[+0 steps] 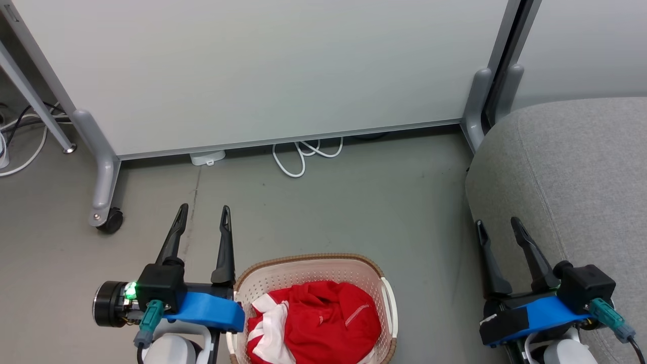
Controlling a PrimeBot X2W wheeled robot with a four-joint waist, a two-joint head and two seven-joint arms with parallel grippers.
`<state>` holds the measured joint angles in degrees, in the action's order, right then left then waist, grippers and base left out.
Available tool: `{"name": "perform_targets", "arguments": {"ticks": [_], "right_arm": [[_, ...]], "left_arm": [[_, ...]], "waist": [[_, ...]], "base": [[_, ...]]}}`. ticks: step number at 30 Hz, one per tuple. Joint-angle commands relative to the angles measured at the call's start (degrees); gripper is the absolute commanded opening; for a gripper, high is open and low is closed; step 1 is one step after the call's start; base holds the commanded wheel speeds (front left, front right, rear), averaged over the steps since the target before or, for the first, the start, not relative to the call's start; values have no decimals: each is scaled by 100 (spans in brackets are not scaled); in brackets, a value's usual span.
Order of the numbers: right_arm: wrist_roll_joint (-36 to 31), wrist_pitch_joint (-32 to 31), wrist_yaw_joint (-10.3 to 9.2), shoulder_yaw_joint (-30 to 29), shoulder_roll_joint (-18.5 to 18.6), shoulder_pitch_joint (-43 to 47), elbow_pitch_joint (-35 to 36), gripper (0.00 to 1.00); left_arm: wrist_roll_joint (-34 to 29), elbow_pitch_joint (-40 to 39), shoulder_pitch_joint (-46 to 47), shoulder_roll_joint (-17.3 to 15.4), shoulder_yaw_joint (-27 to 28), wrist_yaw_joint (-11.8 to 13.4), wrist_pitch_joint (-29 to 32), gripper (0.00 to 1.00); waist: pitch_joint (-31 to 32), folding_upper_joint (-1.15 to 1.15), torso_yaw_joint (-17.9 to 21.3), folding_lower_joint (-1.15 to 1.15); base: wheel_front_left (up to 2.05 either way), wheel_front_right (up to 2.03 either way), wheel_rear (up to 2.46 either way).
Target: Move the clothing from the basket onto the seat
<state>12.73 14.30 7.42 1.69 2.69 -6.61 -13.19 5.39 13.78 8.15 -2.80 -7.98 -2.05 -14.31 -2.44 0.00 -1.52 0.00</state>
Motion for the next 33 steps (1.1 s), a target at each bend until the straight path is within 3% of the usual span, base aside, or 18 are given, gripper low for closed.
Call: {"name": "perform_targets", "arguments": {"ticks": [1,21,33], "right_arm": [[-115,58,12,18,34,-75,22,100],[-225,97,8,23,33,-39,-11,100],[-299,96,8,54,32,-333,84,100]], "left_arm": [[-102,16,67,-17,-15,-4,-60,100],[-56,182,70,-16,-67,22,-97,100],[-349,631,700,-64,-342,-349,-92,100]], "waist": [[1,0,4,0],[-2,0,-29,0],[-459,0,146,0]], "base": [[0,0,0],[0,0,0],[0,0,0]]}}
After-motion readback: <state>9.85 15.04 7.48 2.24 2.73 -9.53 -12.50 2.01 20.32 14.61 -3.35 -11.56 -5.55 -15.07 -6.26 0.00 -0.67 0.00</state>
